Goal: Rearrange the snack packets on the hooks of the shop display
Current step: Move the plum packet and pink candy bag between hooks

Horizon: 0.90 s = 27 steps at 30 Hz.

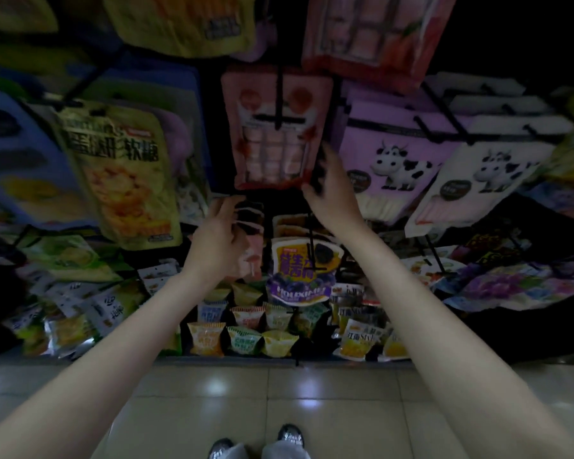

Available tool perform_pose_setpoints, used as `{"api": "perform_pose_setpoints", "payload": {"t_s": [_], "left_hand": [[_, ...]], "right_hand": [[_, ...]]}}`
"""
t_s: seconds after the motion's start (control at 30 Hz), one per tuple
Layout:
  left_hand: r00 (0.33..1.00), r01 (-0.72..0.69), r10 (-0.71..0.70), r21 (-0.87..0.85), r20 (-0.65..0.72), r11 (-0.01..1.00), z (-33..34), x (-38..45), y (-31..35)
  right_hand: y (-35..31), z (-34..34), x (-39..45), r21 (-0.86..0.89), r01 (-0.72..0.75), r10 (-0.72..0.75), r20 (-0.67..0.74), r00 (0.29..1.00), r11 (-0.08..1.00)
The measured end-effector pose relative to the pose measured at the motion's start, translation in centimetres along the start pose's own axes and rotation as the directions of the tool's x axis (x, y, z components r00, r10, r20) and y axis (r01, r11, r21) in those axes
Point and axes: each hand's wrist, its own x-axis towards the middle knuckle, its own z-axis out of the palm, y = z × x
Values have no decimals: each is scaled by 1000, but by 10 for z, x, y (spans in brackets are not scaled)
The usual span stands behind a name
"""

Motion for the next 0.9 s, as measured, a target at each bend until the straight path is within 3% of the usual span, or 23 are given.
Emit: {"api": "perform_pose_setpoints", "payload": {"t_s": [0.07, 0.17, 0.27, 0.33, 0.43, 0.63, 0.9], "left_hand": [[1000, 7, -7, 12, -4, 1000, -9, -2, 5], [1000, 17, -16, 60, -13, 998, -25, -7, 10], [1000, 23, -22, 55, -16, 998, -39, -11, 10], [1000, 9, -8, 35, -15, 999, -44, -13, 9], [1000, -1, 1, 24, -1, 1000, -49, -16, 8], [999, -52, 52, 34, -2, 998, -56, -19, 12], [988, -156, 155, 30, 29, 987, -78, -27, 14]], "right_hand": [[0, 12, 27, 60, -123, 127, -62, 990, 991], [-5, 28, 48, 288, -362, 388, -37, 921, 887], [-4, 40, 48, 363, -397, 458, -98, 883, 843], [-5, 46, 41, 400, -353, 453, -190, 871, 846], [-13, 52, 32, 396, -292, 394, -205, 896, 871], [-25, 43, 35, 377, -265, 389, -303, 870, 887], [-35, 18, 20, 245, -214, 282, -294, 913, 946]]}}
